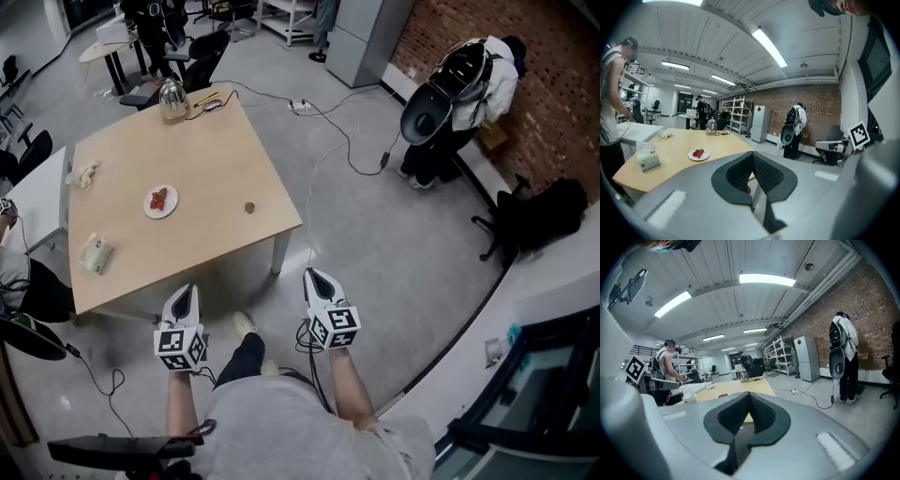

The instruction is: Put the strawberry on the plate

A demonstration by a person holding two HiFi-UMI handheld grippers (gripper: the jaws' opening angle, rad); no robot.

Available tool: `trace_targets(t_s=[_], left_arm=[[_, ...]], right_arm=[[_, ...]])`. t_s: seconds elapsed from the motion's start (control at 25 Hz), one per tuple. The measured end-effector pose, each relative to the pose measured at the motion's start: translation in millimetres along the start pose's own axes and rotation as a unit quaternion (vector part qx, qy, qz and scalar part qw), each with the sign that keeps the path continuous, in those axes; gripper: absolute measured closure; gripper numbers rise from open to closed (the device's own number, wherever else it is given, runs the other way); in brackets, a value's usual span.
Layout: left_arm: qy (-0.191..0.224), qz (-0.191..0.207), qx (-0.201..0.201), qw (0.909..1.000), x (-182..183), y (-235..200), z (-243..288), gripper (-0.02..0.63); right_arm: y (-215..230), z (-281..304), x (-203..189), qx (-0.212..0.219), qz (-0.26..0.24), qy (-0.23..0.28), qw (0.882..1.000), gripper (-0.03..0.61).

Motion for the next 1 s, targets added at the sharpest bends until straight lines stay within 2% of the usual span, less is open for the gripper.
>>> trace_targets(t_s=[0.56, 1.0], left_arm=[[-0.002, -0.022, 0.017, 0.9996, 45.0, -67.7, 99.4, 0.595], [-0.002, -0.02, 0.019, 0.9996, 52.6, -103.8, 142.0, 0.595]], right_arm=[[15.3, 134.9, 43.8, 0.023, -0.015, -0.023, 0.999, 0.572], [17.7, 191.8, 46.7, 0.022, -0.019, -0.024, 0.999, 0.572]])
Point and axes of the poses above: the fingertips, and each gripper's own axes: z forward along the fingers, y to its right, x out of its top, the point moved 2 cm from there along -z, backward along the fingers, and after that the axes turned 5 degrees about x, right-handed, at the moved point
